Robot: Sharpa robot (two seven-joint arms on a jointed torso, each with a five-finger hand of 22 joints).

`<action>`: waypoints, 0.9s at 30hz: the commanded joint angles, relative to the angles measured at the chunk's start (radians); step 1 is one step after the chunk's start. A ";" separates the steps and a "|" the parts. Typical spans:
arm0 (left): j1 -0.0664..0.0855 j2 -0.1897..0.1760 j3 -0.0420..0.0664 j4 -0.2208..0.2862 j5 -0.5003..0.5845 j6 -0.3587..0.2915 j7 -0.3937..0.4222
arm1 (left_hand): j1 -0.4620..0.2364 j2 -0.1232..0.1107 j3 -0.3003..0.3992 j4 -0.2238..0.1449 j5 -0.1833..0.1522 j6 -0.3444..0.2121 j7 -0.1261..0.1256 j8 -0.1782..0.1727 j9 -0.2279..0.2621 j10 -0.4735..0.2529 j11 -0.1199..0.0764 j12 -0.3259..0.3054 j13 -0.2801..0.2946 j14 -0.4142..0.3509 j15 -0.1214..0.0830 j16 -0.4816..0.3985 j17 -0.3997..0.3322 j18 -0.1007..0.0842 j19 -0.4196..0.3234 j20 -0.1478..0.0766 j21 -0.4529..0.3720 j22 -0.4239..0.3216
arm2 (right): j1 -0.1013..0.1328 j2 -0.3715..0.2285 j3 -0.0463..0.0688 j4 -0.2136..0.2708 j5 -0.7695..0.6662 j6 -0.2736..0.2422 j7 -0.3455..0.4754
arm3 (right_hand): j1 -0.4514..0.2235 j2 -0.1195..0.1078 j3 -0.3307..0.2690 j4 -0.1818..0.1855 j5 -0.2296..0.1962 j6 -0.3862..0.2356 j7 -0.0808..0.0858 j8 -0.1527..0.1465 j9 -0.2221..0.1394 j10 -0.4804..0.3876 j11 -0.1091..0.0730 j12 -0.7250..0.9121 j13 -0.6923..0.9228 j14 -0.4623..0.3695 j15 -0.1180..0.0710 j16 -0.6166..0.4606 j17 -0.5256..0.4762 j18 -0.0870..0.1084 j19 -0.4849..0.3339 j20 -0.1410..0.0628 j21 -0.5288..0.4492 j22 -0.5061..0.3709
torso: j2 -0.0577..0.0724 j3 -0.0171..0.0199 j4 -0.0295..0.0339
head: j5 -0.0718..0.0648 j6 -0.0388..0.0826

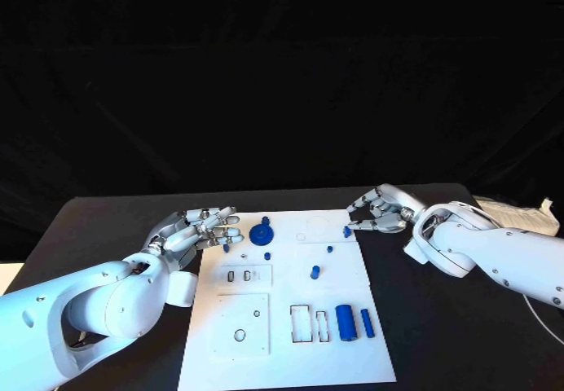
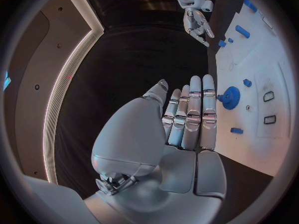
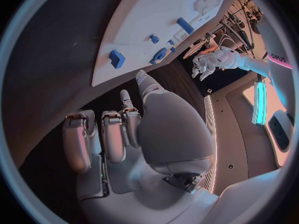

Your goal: Assemble the parts on the task board

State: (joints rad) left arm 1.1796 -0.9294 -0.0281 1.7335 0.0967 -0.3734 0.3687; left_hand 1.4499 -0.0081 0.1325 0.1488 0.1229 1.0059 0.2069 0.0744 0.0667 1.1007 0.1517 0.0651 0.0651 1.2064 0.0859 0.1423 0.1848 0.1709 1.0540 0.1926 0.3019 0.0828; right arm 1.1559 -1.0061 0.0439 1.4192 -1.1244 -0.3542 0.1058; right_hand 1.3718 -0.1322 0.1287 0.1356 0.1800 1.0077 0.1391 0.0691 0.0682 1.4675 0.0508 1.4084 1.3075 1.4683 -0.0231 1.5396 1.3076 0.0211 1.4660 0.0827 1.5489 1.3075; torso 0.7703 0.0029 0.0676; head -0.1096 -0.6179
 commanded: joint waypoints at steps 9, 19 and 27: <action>0.000 0.003 0.000 -0.002 -0.001 0.021 0.009 | 0.009 -0.003 0.004 -0.004 -0.001 0.002 0.002 -0.002 0.000 -0.002 -0.002 -0.002 -0.001 0.002 0.004 -0.004 0.002 0.012 0.003 0.001 -0.006 -0.001 | -0.030 0.034 0.000 -0.052 -0.001 0.024 0.030 | 0.002 -0.005 -0.012 -0.004 -0.006 -0.001 0.001 -0.007 -0.002 0.045 0.001 -0.009 0.174 0.088 0.002 0.004 0.192 -0.012 0.083 0.003 0.004 0.222 | 0.001 -0.0012 0.0002 | 0.003 -0.009; 0.000 0.003 0.000 -0.004 -0.001 0.022 0.009 | 0.009 -0.003 0.004 -0.004 -0.001 0.002 0.002 -0.002 0.000 -0.002 -0.002 -0.002 -0.001 0.002 0.004 -0.004 0.002 0.012 0.003 0.001 -0.006 -0.001 | -0.046 0.061 0.000 -0.084 -0.023 0.027 0.025 | 0.012 0.005 -0.011 -0.011 -0.005 -0.004 0.002 -0.005 -0.002 0.046 0.001 -0.007 0.175 0.088 0.003 0.004 0.194 -0.011 0.083 0.003 0.004 0.221 | 0.000 -0.0007 -0.0005 | 0.008 -0.015; 0.000 0.003 0.000 -0.004 -0.001 0.021 0.009 | 0.008 -0.004 0.005 -0.004 -0.001 0.004 0.001 -0.002 0.000 -0.001 -0.002 -0.001 -0.001 0.002 0.004 -0.005 0.002 0.012 0.003 0.001 -0.006 -0.002 | -0.051 0.069 0.000 -0.096 -0.039 0.037 0.019 | 0.027 0.020 -0.006 -0.024 -0.003 0.005 0.001 -0.001 0.000 0.047 0.000 -0.005 0.177 0.089 0.002 0.005 0.195 -0.012 0.084 0.003 0.004 0.223 | -0.001 -0.0010 -0.0012 | 0.011 -0.018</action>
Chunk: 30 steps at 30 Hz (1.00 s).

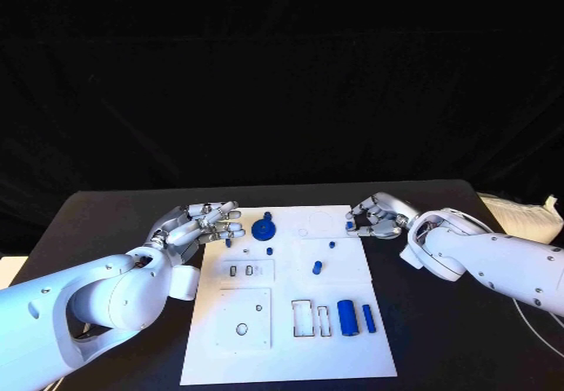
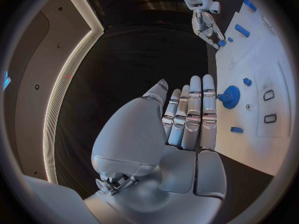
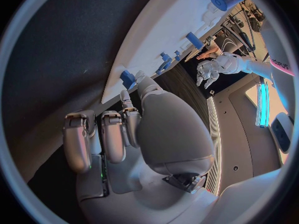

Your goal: Assemble the parts on the task board

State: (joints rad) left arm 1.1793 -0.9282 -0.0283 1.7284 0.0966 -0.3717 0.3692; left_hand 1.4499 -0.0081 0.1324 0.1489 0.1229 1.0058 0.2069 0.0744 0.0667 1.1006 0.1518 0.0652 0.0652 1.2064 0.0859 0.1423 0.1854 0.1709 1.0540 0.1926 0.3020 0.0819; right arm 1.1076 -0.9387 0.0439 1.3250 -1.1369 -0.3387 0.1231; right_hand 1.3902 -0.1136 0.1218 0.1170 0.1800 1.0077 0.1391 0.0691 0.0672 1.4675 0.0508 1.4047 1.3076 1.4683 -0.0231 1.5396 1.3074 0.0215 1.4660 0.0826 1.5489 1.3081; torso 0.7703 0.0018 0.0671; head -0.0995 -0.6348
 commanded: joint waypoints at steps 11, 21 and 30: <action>0.000 0.001 0.001 0.000 -0.003 0.019 0.007 | 0.008 -0.004 0.005 -0.004 -0.001 0.004 0.002 -0.002 0.000 -0.001 -0.002 -0.001 -0.001 0.002 0.004 -0.005 0.002 0.012 0.003 0.001 -0.006 -0.001 | -0.008 0.009 0.000 -0.016 -0.033 0.039 -0.010 | 0.030 0.041 0.029 -0.025 -0.021 0.047 -0.007 0.010 0.006 0.052 -0.007 0.012 0.184 0.090 -0.003 0.008 0.203 -0.014 0.088 -0.001 0.008 0.230 | -0.001 0.0006 0.0002 | 0.001 -0.002; 0.000 0.002 0.001 0.000 -0.003 0.019 0.006 | 0.008 -0.004 0.005 -0.004 -0.001 0.004 0.002 -0.002 0.000 -0.001 -0.002 -0.002 -0.001 0.003 0.004 -0.005 0.002 0.012 0.003 0.001 -0.006 -0.001 | -0.008 0.022 0.000 -0.027 -0.037 0.050 -0.019 | 0.040 0.054 0.047 -0.038 -0.027 0.068 -0.013 0.015 0.007 0.056 -0.012 0.021 0.189 0.091 -0.008 0.010 0.208 -0.015 0.090 -0.005 0.010 0.235 | 0.000 0.0012 0.0000 | 0.001 -0.004; 0.000 0.001 0.001 -0.001 -0.003 0.020 0.004 | 0.008 -0.004 0.005 -0.004 -0.001 0.004 0.002 -0.002 0.000 -0.001 -0.002 -0.002 -0.001 0.003 0.004 -0.005 0.002 0.012 0.003 0.001 -0.006 -0.001 | -0.008 0.032 0.000 -0.030 -0.046 0.044 -0.034 | 0.026 0.047 0.046 -0.039 -0.038 0.069 -0.013 0.012 0.005 0.056 -0.012 0.020 0.189 0.092 -0.009 0.010 0.210 -0.015 0.090 -0.007 0.010 0.235 | -0.001 0.0011 0.0002 | -0.001 -0.006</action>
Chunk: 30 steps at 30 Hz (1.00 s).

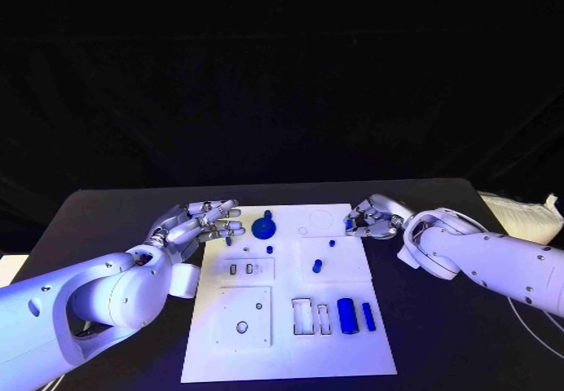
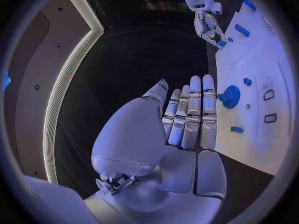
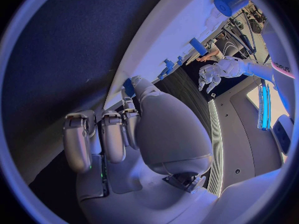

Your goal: Assemble the parts on the task board

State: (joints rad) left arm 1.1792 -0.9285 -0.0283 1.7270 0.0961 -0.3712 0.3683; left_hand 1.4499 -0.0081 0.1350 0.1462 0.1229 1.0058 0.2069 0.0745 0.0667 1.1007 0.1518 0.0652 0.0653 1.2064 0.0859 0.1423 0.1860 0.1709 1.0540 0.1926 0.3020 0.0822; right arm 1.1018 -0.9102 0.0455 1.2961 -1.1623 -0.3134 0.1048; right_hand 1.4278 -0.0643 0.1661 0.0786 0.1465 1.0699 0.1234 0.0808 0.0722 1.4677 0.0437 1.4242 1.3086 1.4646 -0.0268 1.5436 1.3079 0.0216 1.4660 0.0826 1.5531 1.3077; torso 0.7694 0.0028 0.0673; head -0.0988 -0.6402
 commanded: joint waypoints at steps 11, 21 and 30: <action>0.001 0.002 0.001 0.000 -0.003 0.018 -0.003 | 0.007 -0.005 0.003 -0.001 -0.002 0.003 0.003 -0.003 0.000 -0.002 -0.002 -0.002 -0.001 0.003 0.004 -0.007 0.002 0.012 0.003 0.001 -0.007 -0.002 | -0.003 0.008 -0.001 0.001 -0.031 0.011 -0.035 | -0.011 0.010 0.016 -0.010 0.005 0.027 -0.004 0.006 0.002 0.059 -0.010 0.009 0.192 0.097 -0.008 0.009 0.217 -0.015 0.091 -0.009 0.006 0.235 | 0.000 0.0009 0.0001 | -0.001 0.000; 0.001 0.002 0.001 -0.001 -0.003 0.019 -0.004 | 0.007 -0.005 0.003 -0.001 -0.002 0.003 0.003 -0.003 0.000 -0.002 -0.002 -0.002 -0.001 0.003 0.004 -0.007 0.002 0.012 0.003 0.001 -0.007 -0.002 | -0.003 0.007 -0.001 0.013 -0.033 -0.057 -0.028 | 0.022 0.077 0.109 -0.062 0.003 0.102 -0.035 0.046 0.022 0.072 -0.037 0.043 0.210 0.099 -0.032 0.013 0.227 -0.017 0.094 -0.031 0.009 0.243 | 0.000 0.0015 0.0002 | 0.001 -0.002; 0.001 0.003 0.001 -0.003 -0.003 0.020 -0.004 | 0.006 -0.006 0.003 -0.001 -0.002 0.002 0.004 -0.004 -0.001 -0.003 -0.001 -0.003 -0.001 0.003 0.005 -0.007 0.002 0.012 0.003 0.001 -0.007 -0.002 | 0.001 -0.001 0.006 0.086 0.008 -0.077 -0.082 | -0.020 0.078 0.131 -0.070 -0.022 0.102 -0.037 0.045 0.026 0.070 -0.039 0.034 0.206 0.102 -0.034 0.020 0.244 -0.016 0.093 -0.034 0.007 0.240 | -0.002 -0.0001 0.0010 | 0.002 -0.002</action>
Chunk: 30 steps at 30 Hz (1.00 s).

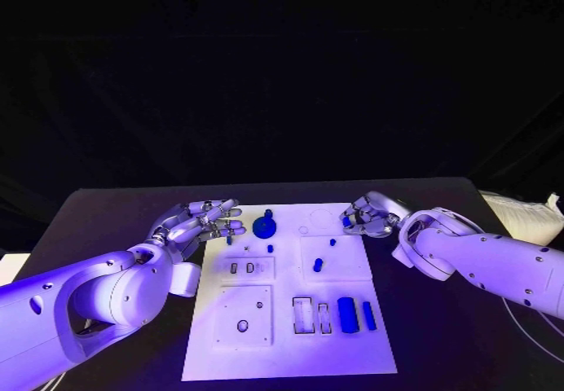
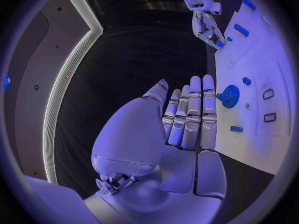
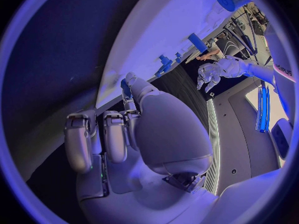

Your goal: Assemble the parts on the task board

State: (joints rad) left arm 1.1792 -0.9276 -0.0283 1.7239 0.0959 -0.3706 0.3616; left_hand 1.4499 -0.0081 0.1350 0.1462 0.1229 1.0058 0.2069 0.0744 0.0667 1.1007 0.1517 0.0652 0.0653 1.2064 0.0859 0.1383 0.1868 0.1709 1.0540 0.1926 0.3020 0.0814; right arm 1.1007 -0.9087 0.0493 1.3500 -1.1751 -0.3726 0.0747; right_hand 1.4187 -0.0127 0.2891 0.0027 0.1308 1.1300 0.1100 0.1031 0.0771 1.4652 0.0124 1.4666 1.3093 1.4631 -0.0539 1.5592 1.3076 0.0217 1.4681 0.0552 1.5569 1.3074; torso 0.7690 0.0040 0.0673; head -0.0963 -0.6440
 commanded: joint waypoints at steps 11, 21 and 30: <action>0.001 0.007 0.001 -0.007 -0.003 0.023 0.002 | 0.006 -0.006 0.004 -0.001 -0.002 0.002 0.004 -0.004 -0.001 -0.003 -0.001 -0.003 -0.002 0.003 0.005 -0.004 0.002 0.012 0.003 0.001 -0.007 -0.001 | 0.029 0.037 0.005 0.196 -0.031 -0.007 -0.211 | -0.062 0.013 0.010 0.012 0.033 0.034 -0.024 0.015 0.022 0.060 -0.008 -0.046 0.189 0.103 -0.007 0.003 0.241 -0.014 0.086 -0.007 -0.001 0.230 | -0.002 -0.0034 0.0053 | 0.014 -0.002; 0.001 0.011 0.001 -0.017 -0.003 0.027 0.007 | 0.005 -0.007 0.004 -0.002 -0.002 0.001 0.004 -0.005 -0.001 -0.004 -0.001 -0.003 -0.002 0.003 0.005 -0.005 0.002 0.012 0.003 0.002 -0.007 -0.002 | 0.029 0.160 -0.014 0.248 -0.228 0.027 -0.293 | -0.076 0.005 0.007 0.014 0.025 0.034 -0.024 0.013 0.022 0.059 -0.008 -0.051 0.186 0.103 -0.007 0.002 0.240 -0.013 0.085 -0.007 -0.002 0.228 | -0.006 -0.0124 0.0139 | 0.035 -0.021; 0.001 0.011 0.001 -0.022 -0.003 0.028 0.010 | 0.005 -0.007 0.004 -0.002 -0.002 0.001 0.004 -0.005 -0.001 -0.004 -0.001 -0.003 -0.002 0.003 0.005 -0.005 0.002 0.012 0.003 0.002 -0.007 -0.002 | -0.003 0.252 -0.035 0.207 -0.329 0.026 -0.317 | -0.076 0.004 0.008 0.013 0.024 0.033 -0.024 0.013 0.022 0.058 -0.008 -0.055 0.184 0.102 -0.007 0.001 0.238 -0.013 0.084 -0.007 -0.002 0.228 | -0.009 -0.0185 0.0200 | 0.046 -0.035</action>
State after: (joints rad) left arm 1.1793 -0.9177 -0.0283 1.7007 0.0959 -0.3644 0.3612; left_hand 1.4499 -0.0081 0.1350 0.1463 0.1229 1.0058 0.2069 0.0744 0.0667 1.1007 0.1518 0.0652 0.0654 1.2064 0.0859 0.1384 0.1876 0.1710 1.0540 0.1926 0.2981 0.0807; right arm 1.1016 -0.6619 0.0144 1.5607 -1.4187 -0.3627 -0.2102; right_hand 1.3428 -0.0144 0.2906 0.0045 0.1615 1.1301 0.1100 0.1031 0.0771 1.4651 0.0126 1.4144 1.3078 1.4630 -0.0538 1.5591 1.3073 0.0217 1.4679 0.0555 1.5569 1.3079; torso 0.7607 -0.0127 0.0849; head -0.0541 -0.6751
